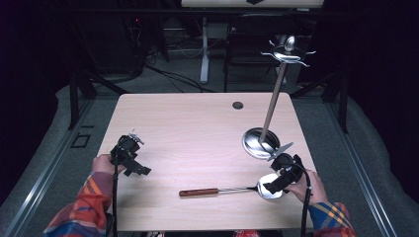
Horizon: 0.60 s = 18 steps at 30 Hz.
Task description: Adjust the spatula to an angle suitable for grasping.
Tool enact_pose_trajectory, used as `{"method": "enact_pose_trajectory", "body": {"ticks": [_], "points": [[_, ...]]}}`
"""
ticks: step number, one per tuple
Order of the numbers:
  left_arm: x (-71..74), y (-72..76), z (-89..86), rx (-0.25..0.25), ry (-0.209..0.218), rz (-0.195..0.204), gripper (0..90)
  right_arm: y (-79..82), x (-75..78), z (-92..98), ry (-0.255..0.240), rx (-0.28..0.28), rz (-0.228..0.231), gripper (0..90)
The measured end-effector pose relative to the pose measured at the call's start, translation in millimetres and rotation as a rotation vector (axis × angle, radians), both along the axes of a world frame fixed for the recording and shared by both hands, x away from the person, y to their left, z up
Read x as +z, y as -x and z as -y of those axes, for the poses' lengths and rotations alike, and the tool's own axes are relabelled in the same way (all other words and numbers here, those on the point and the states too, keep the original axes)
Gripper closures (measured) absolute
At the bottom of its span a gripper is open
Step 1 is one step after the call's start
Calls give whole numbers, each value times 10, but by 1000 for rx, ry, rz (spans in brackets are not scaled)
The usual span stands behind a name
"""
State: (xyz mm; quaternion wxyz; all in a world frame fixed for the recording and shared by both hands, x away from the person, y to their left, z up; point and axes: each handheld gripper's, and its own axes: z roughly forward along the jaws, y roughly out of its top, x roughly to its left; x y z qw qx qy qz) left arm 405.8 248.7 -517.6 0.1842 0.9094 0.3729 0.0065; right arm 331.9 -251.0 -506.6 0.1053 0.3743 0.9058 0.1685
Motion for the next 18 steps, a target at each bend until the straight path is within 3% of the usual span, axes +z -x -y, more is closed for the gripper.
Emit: {"method": "enact_pose_trajectory", "body": {"ticks": [18], "points": [[1, 2, -9, 2, 9, -3, 62, 34, -54, -417, 96, 152, 8, 10]]}}
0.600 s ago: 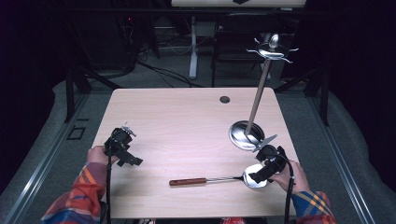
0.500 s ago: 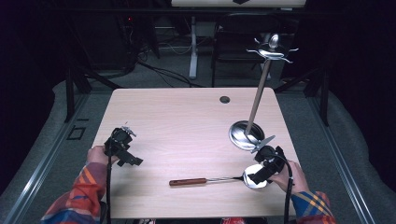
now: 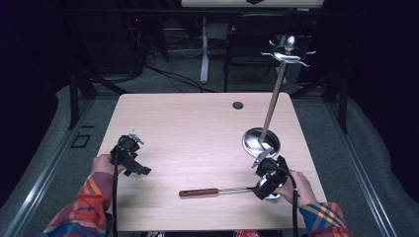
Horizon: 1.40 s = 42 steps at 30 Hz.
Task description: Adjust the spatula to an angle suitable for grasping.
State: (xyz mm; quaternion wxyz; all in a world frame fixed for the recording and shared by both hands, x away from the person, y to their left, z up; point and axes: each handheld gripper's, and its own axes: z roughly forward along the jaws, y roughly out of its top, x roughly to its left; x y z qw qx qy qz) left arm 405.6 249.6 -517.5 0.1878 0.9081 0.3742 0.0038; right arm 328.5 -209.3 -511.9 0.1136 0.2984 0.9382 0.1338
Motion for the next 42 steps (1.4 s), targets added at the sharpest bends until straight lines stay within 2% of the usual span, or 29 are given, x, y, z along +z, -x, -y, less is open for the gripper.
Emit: {"method": "enact_pose_trajectory", "body": {"ticks": [6, 7, 8, 10, 12, 15, 18, 19, 20, 21, 22, 23, 30, 32, 36, 39, 40, 42], "points": [[0, -1, 11, -5, -5, 2, 62, -11, -57, -103, 5, 38, -21, 19], [0, -1, 11, -5, -5, 2, 62, -15, -50, -118, 20, 44, -20, 19], [-1, -2, 11, -5, -6, 2, 62, -18, -65, -138, 6, 43, -24, 20], [-1, -3, 12, -6, -5, 0, 62, -40, -81, -228, 24, 64, -26, 30], [-1, -3, 13, -6, -4, 0, 62, -47, -97, -249, 11, 68, -26, 31], [-3, -3, 12, -4, -4, 0, 62, -73, -117, -339, 35, 89, -22, 53], [-4, -3, 16, -4, -3, -3, 62, -89, -148, -432, 33, 97, -14, 93], [-2, -3, 16, -8, -4, -3, 62, -97, -164, -487, 40, 109, -15, 145], [-2, -3, 16, -8, -4, -3, 62, -97, -164, -487, 40, 109, -15, 145], [-2, -3, 15, -6, -4, -1, 62, -99, -169, -523, 60, 119, -16, 153], [-3, -3, 14, -5, -3, -2, 62, -105, -195, -588, 65, 131, -20, 228], [-3, -4, 13, -5, -4, -2, 62, -110, -200, -605, 68, 137, -21, 252], [-2, -2, 9, -4, -4, 0, 62, -147, -224, -659, 55, 164, -48, 440], [-1, -2, 7, -5, -5, 1, 62, -149, -214, -661, 66, 171, -49, 451], [2, 0, 8, -6, -5, 2, 62, -145, -224, -666, 39, 195, -67, 525], [3, 0, 6, -6, -4, 1, 62, -130, -227, -674, 39, 205, -81, 538], [3, 0, 5, -5, -4, 1, 62, -116, -240, -686, 44, 223, -89, 582], [3, 0, 5, -6, -4, 1, 62, -113, -243, -689, 53, 228, -91, 614]]}}
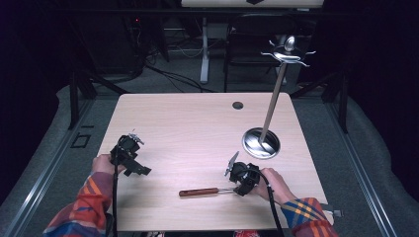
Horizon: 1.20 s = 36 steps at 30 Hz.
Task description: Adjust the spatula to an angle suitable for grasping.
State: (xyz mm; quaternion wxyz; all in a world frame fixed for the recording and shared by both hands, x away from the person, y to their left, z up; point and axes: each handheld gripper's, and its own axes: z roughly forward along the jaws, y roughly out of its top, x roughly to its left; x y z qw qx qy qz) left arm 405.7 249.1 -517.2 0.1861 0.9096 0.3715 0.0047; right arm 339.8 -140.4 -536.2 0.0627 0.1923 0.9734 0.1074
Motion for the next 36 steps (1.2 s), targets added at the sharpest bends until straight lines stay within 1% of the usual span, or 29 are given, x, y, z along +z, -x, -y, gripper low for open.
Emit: {"method": "enact_pose_trajectory", "body": {"ticks": [1, 2, 3, 5, 8, 9, 10, 12, 14, 15, 18, 19, 21, 22, 23, 24, 25, 26, 28, 30, 31, 32, 34, 35, 36], "points": [[0, 0, 0, 0, 0, 0, 62, 6, -7, -4, 6, 3, -15, 643], [0, 0, -1, 0, 1, 0, 62, 12, -18, -7, 11, 10, -9, 668], [-1, 0, -3, 1, 3, 1, 62, 15, -33, -8, 18, 19, -10, 721], [-1, 1, -2, 2, 4, 1, 62, 19, -37, -8, 23, 21, -3, 731], [1, 3, -3, 3, 4, 2, 62, 20, -38, 0, 29, 7, 9, 739], [1, 3, -4, 3, 3, 2, 62, 19, -38, 4, 36, 1, 17, 745], [1, 3, -4, 3, 3, 2, 62, 10, -35, 21, 43, -21, 26, 762], [2, 4, -4, 4, 3, 2, 62, 3, -30, 31, 49, -25, 25, 770], [2, 4, -4, 3, 3, 3, 62, -13, -23, 73, 50, -60, 27, 797], [2, 4, -4, 4, 4, 3, 62, -13, -23, 73, 50, -60, 27, 797], [2, 4, -5, 3, 3, 2, 62, -30, -14, 118, 56, -91, 30, 814], [2, 4, -6, 3, 4, 3, 62, -39, -16, 145, 51, -109, 30, 821], [3, 3, -6, 3, 4, 2, 62, -42, -16, 155, 54, -114, 31, 823], [2, 4, -6, 4, 4, 3, 62, -44, -7, 163, 66, -120, 35, 825], [2, 4, -6, 3, 5, 3, 62, -50, -11, 184, 62, -140, 28, 829], [3, 4, -7, 4, 5, 3, 62, -50, -11, 184, 62, -140, 28, 829], [2, 4, -7, 4, 5, 3, 62, -52, -1, 191, 79, -142, 33, 831], [2, 4, -7, 3, 5, 3, 62, -55, 0, 203, 84, -149, 32, 833], [3, 4, -8, 4, 5, 3, 62, -59, -7, 231, 76, -169, 31, 835], [5, 3, -10, 2, 3, 2, 62, -66, -2, 283, 91, -199, 25, 837], [5, 3, -10, 2, 3, 2, 62, -66, -2, 283, 91, -199, 25, 837], [6, 4, -10, 3, 2, 2, 62, -69, 1, 318, 107, -209, 23, 837], [5, 3, -10, 3, 2, 2, 62, -69, 1, 332, 112, -216, 21, 835], [4, 3, -8, 4, 3, 2, 62, -78, -1, 359, 103, -225, 21, 781], [4, 4, -6, 2, 4, 4, 62, -82, -3, 362, 91, -232, 13, 765]]}}
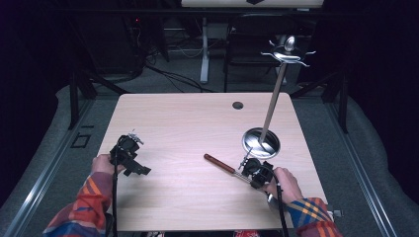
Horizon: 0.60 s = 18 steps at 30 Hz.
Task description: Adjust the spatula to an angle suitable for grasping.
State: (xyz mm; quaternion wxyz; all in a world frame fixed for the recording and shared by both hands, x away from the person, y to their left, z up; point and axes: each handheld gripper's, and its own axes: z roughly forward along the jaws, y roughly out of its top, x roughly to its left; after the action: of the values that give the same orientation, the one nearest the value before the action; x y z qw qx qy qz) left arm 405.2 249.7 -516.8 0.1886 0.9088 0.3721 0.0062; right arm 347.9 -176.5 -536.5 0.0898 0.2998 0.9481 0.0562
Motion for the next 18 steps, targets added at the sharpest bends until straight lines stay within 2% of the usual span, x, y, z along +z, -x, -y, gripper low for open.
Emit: {"method": "enact_pose_trajectory", "body": {"ticks": [3, 4, 5, 6, 12, 13, 15, 18], "points": [[-1, -1, 0, 1, 0, 0, 62, -11, 19, -9, -4, 0, 6, 747], [-2, -1, 0, 2, 1, -1, 62, -17, 21, -18, -20, -4, 8, 728], [-2, -1, 0, 1, 1, 0, 62, -24, 37, -33, -12, -1, 17, 727], [-2, -1, 0, 1, 1, 0, 62, -35, 45, -64, -34, 1, 25, 721], [-4, -3, 3, 1, 0, -3, 62, -71, 70, -146, -28, 16, 40, 737], [-5, -4, 3, 0, -1, -3, 62, -76, 57, -159, -47, 13, 45, 746], [-4, -6, 4, -1, -5, -3, 62, -91, 69, -171, -38, 17, 48, 746], [-6, -7, 9, -2, -7, -2, 62, -121, 68, -172, -52, 5, 48, 738]]}}
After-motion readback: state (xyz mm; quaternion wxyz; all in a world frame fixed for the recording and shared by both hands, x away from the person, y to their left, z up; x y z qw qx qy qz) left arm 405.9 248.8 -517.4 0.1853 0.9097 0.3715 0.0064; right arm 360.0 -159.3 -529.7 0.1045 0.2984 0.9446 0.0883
